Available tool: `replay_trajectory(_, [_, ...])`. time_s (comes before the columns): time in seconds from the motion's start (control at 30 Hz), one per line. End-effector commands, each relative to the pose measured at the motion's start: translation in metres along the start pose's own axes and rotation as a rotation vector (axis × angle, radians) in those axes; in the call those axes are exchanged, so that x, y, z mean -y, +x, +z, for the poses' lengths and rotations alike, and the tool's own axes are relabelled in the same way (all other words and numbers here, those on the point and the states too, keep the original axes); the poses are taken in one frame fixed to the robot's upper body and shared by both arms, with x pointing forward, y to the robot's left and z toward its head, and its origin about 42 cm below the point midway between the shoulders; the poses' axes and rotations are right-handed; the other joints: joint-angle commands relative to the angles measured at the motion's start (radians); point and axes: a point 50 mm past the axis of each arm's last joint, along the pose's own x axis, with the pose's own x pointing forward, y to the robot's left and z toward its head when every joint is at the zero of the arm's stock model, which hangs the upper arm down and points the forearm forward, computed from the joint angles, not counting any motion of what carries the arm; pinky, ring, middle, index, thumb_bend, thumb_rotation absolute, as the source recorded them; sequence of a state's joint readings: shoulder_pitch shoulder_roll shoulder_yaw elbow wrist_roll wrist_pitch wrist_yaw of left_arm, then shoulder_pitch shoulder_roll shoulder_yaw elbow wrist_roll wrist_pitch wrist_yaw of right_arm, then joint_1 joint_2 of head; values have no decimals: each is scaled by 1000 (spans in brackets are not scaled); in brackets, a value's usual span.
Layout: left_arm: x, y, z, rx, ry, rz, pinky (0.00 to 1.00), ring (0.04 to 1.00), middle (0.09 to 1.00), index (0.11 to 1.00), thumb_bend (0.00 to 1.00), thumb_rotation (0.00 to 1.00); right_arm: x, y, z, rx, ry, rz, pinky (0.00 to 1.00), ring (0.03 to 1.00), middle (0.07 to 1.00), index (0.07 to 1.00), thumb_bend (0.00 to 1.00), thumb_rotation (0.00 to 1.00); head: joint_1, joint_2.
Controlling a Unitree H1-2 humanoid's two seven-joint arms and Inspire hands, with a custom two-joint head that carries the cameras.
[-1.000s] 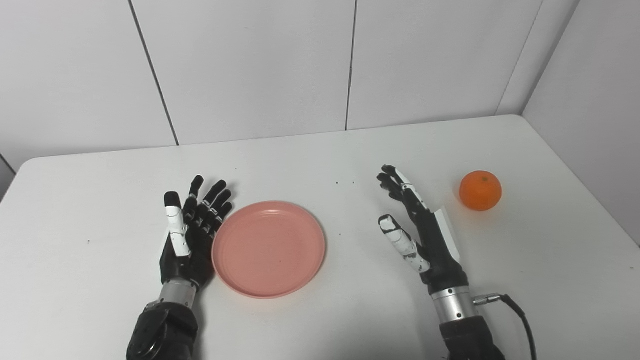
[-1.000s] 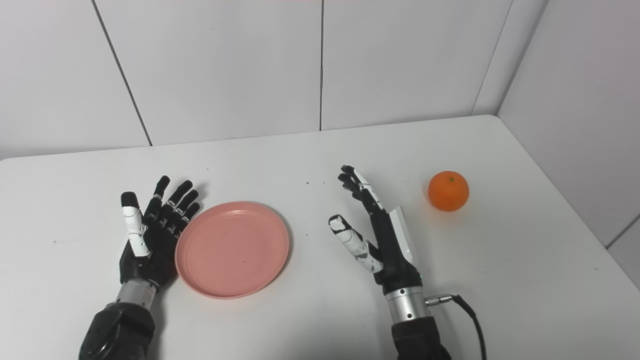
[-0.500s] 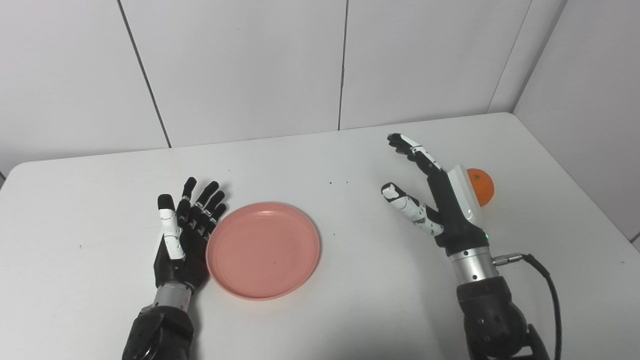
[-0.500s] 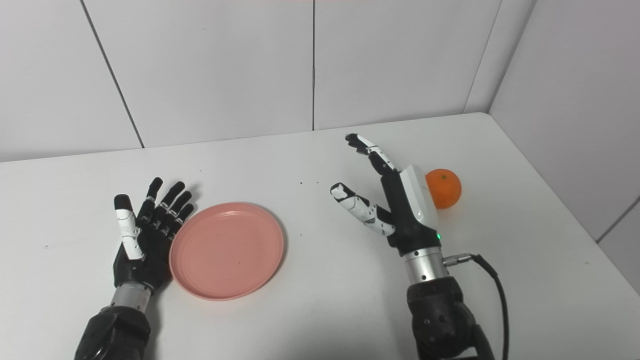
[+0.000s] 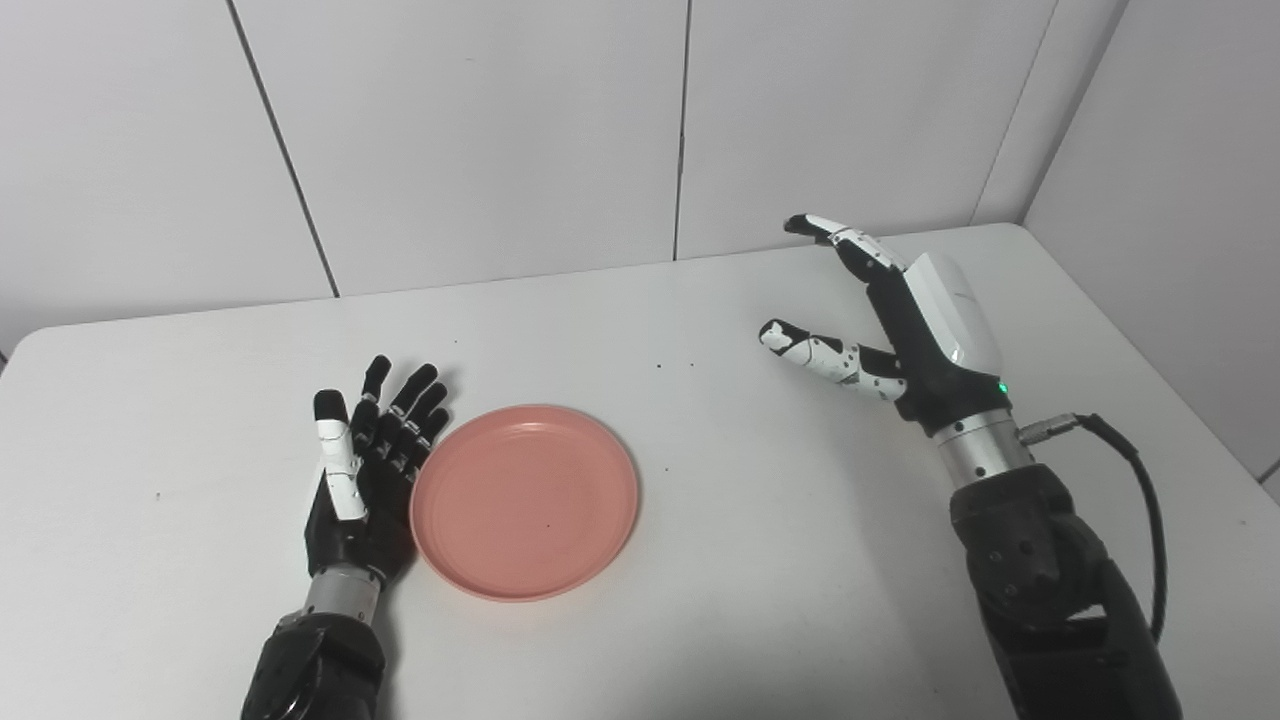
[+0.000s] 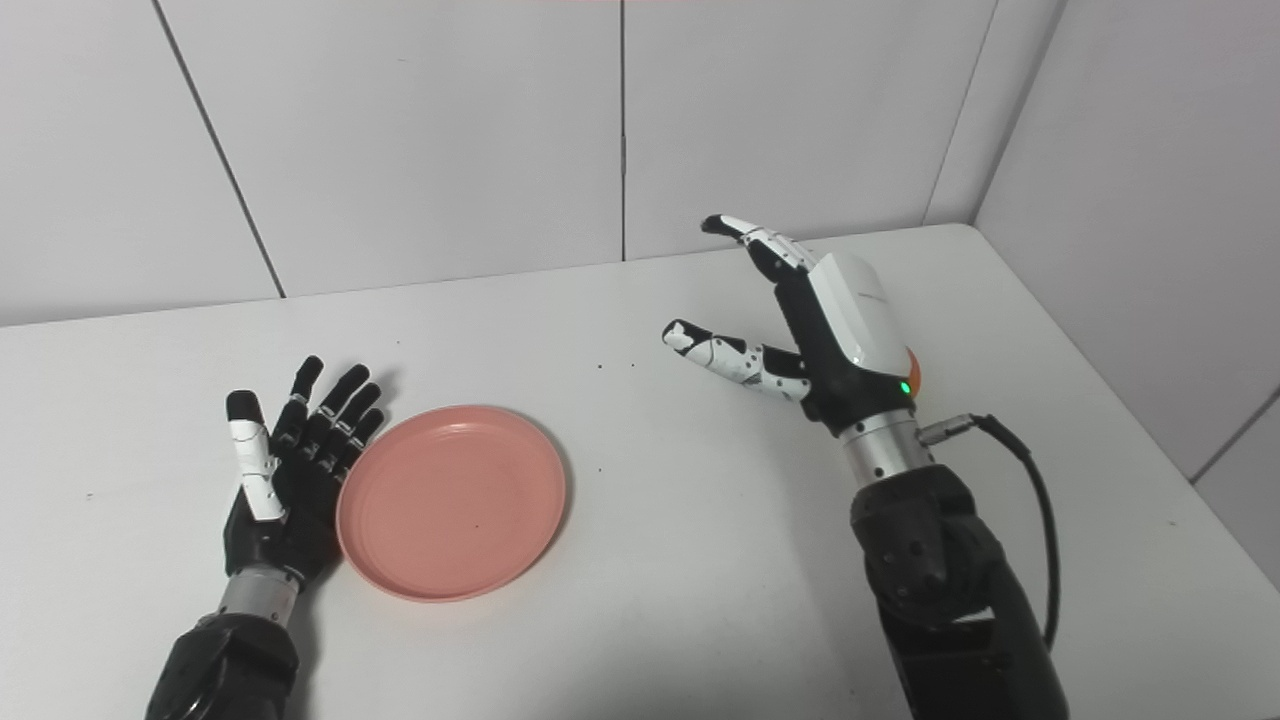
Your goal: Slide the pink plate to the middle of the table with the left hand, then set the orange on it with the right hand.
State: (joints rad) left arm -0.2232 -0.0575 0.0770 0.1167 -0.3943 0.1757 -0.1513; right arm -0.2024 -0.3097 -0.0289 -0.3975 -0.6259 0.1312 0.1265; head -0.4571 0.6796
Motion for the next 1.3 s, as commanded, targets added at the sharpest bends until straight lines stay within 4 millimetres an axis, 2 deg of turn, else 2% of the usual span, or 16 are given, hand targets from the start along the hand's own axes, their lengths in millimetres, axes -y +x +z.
replay_trajectory(0.0, [-14, -13, -26, -129, -8, 66, 945, 906, 874, 985, 986, 910, 23, 12, 3, 20, -105, -32, 894, 842, 831, 784, 877, 953, 0, -1])
replay_trajectory(0.23, [-16, -13, -24, -128, -3, 66, 930, 898, 862, 980, 974, 911, 33, 17, -12, 2, -333, 19, 933, 838, 827, 791, 858, 981, 6, 1])
replay_trajectory(0.47, [-17, -13, -23, -125, 7, 58, 918, 899, 880, 989, 972, 925, 41, 21, -28, -39, -464, 32, 938, 843, 831, 799, 873, 986, 11, 0])
replay_trajectory(0.8, [-16, -12, -24, -130, 3, 58, 933, 904, 873, 988, 985, 912, 43, 23, -51, -86, -493, 65, 913, 829, 823, 799, 856, 979, 11, -2])
replay_trajectory(1.27, [-15, -15, -25, -132, -9, 64, 920, 891, 870, 980, 977, 906, 29, 25, -81, -140, -465, 87, 911, 824, 809, 798, 846, 959, 20, 2])
